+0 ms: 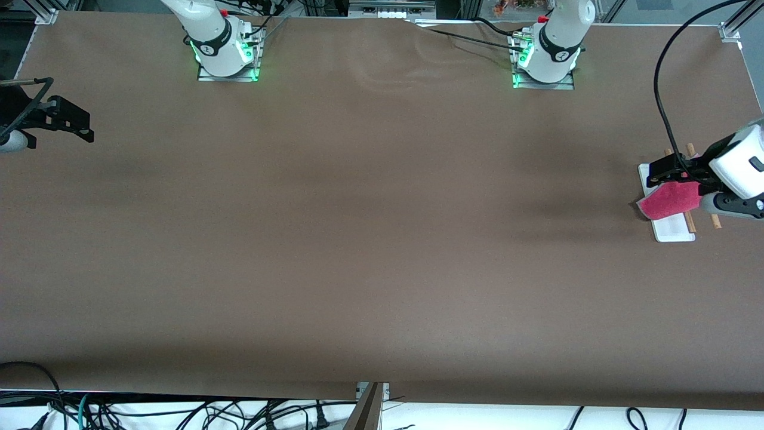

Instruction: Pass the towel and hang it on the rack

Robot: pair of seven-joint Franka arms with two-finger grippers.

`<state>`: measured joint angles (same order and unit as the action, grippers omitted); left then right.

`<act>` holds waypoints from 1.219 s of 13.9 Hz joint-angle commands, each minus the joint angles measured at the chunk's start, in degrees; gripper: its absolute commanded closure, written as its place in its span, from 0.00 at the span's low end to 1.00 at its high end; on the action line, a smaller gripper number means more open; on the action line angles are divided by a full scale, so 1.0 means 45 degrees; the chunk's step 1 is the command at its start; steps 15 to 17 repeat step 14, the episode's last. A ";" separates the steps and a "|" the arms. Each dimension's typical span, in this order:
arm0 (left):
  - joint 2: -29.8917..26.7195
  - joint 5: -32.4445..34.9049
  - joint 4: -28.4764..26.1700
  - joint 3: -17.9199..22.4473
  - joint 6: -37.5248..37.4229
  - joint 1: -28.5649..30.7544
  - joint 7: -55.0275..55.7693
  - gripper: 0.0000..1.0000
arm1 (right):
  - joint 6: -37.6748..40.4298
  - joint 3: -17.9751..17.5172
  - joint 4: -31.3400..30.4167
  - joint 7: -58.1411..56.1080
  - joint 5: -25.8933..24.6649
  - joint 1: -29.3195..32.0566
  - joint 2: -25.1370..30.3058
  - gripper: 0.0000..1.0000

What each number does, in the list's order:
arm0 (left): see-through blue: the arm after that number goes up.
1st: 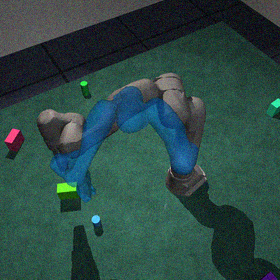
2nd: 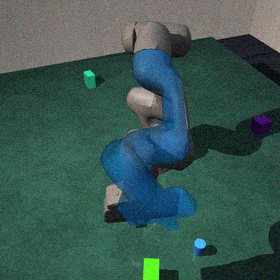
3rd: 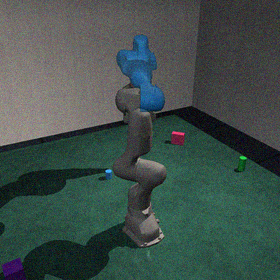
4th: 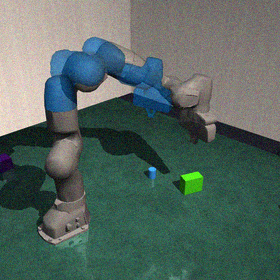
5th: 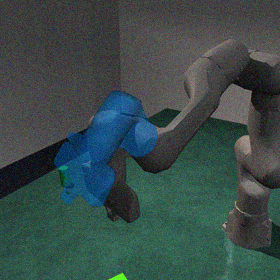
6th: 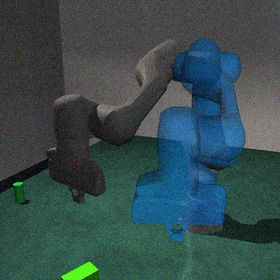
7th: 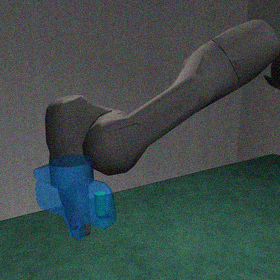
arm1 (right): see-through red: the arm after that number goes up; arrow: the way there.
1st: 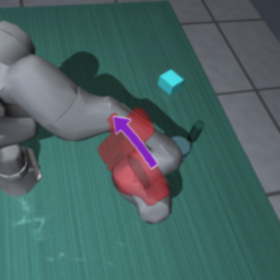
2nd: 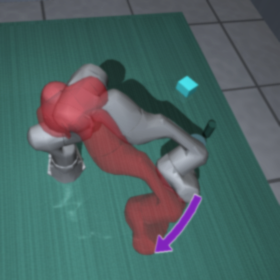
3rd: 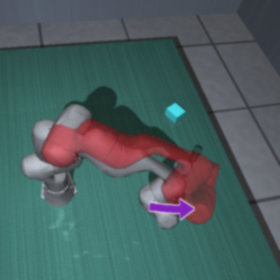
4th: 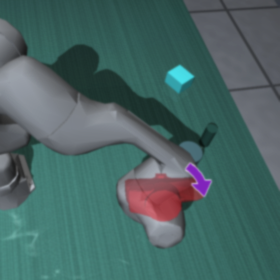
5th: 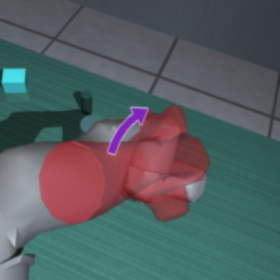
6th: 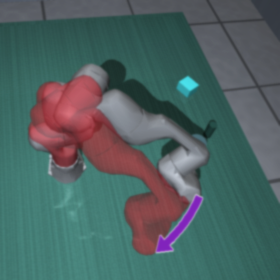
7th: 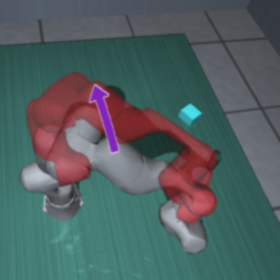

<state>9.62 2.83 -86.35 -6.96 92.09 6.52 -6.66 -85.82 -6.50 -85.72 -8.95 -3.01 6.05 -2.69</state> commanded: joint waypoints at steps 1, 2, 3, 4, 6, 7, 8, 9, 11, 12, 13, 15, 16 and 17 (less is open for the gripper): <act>-0.1705 -0.0646 -0.2427 0.1659 0.1446 -0.1389 0.0345 0.00 | 0.0126 -0.0020 0.0103 -0.0023 0.0180 0.0101 -0.0007 0.00; -0.1843 -0.0726 -0.2663 0.1683 0.1565 -0.1391 0.0288 0.00 | 0.0106 -0.0020 0.0103 -0.0023 0.0180 0.0120 -0.0007 0.00; -0.2076 -0.0669 -0.2956 0.1683 0.1741 -0.1449 0.0249 0.00 | 0.0106 -0.0020 0.0103 -0.0023 0.0180 0.0121 -0.0007 0.00; -0.2195 -0.0668 -0.3190 0.1683 0.1974 -0.1488 0.0248 0.00 | 0.0087 -0.0020 0.0103 -0.0042 0.0180 0.0140 -0.0007 0.00; -0.2216 -0.0629 -0.3271 0.1663 0.1996 -0.1431 0.0190 0.00 | 0.0067 -0.0020 0.0103 -0.0042 0.0180 0.0140 -0.0007 0.00; -0.2235 -0.0552 -0.3271 0.1625 0.1977 -0.1450 0.0229 0.00 | 0.0048 -0.0020 0.0103 -0.0023 0.0180 0.0140 -0.0007 0.00; -0.2235 -0.0512 -0.3271 0.1605 0.1977 -0.1450 0.0229 0.00 | 0.0028 -0.0020 0.0103 -0.0023 0.0180 0.0140 -0.0007 0.00; -0.2235 -0.0473 -0.3271 0.1605 0.1977 -0.1450 0.0229 0.00 | 0.0028 -0.0020 0.0103 -0.0042 0.0180 0.0140 -0.0007 0.00; -0.2235 -0.0356 -0.3291 0.1605 0.2015 -0.1469 0.0171 0.00 | 0.0028 -0.0020 0.0103 -0.0042 0.0161 0.0140 -0.0007 0.00; -0.2235 -0.0375 -0.3291 0.1605 0.2016 -0.1469 0.0190 0.00 | 0.0009 -0.0020 0.0103 -0.0042 0.0161 0.0140 -0.0007 0.00; -0.2235 -0.0395 -0.3291 0.1605 0.1977 -0.1469 0.0229 0.00 | 0.0008 -0.0020 0.0103 -0.0042 0.0161 0.0140 -0.0007 0.00; -0.2235 -0.0395 -0.3291 0.1605 0.1957 -0.1469 0.0171 0.00 | 0.0008 -0.0020 0.0103 -0.0042 0.0161 0.0140 -0.0007 0.00; -0.2235 -0.0395 -0.3291 0.1605 0.1957 -0.1469 0.0171 0.00 | 0.0008 -0.0020 0.0103 -0.0042 0.0161 0.0140 -0.0007 0.00; -0.2235 -0.0395 -0.3291 0.1605 0.1957 -0.1469 0.0171 0.00 | 0.0008 -0.0020 0.0103 -0.0042 0.0161 0.0140 -0.0007 0.00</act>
